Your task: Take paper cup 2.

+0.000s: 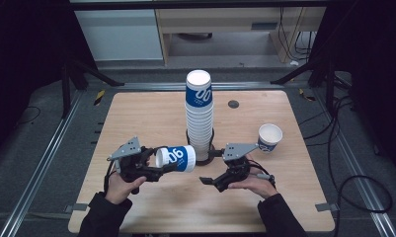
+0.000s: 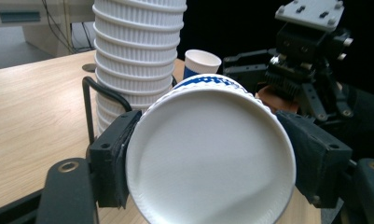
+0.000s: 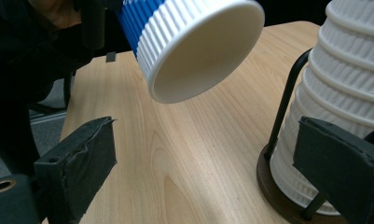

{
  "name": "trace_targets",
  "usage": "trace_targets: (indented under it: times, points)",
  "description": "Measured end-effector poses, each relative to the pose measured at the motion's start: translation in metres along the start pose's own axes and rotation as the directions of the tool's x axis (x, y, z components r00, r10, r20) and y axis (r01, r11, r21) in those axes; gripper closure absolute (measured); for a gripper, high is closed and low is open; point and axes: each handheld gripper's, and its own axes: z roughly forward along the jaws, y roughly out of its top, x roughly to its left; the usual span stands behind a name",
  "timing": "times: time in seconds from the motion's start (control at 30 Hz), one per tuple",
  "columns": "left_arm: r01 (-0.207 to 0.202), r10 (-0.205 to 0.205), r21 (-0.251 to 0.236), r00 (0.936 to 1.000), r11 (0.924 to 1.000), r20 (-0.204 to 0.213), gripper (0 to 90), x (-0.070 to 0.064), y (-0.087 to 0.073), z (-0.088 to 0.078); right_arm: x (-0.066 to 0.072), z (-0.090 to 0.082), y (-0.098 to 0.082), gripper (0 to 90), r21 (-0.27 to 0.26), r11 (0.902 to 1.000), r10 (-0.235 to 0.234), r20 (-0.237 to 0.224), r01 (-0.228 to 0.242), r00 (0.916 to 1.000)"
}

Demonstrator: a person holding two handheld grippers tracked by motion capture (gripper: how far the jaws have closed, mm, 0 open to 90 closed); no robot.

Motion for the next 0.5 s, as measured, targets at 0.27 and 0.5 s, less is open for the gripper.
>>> trace_targets:
  times: [0.27,0.5]
  points:
    - [-0.008,0.009,-0.023,0.9988,0.9997,0.048,25.7,-0.008,0.001,0.006,0.001,0.003,-0.002,6.0,-0.005,0.9999,0.01,-0.043,-0.01,0.999]
    - [-0.015,0.016,-0.009,0.9959,0.9998,0.089,25.7,-0.019,0.0,0.015,0.004,0.007,-0.002,5.9,-0.021,0.9996,0.015,-0.109,-0.018,0.9939]
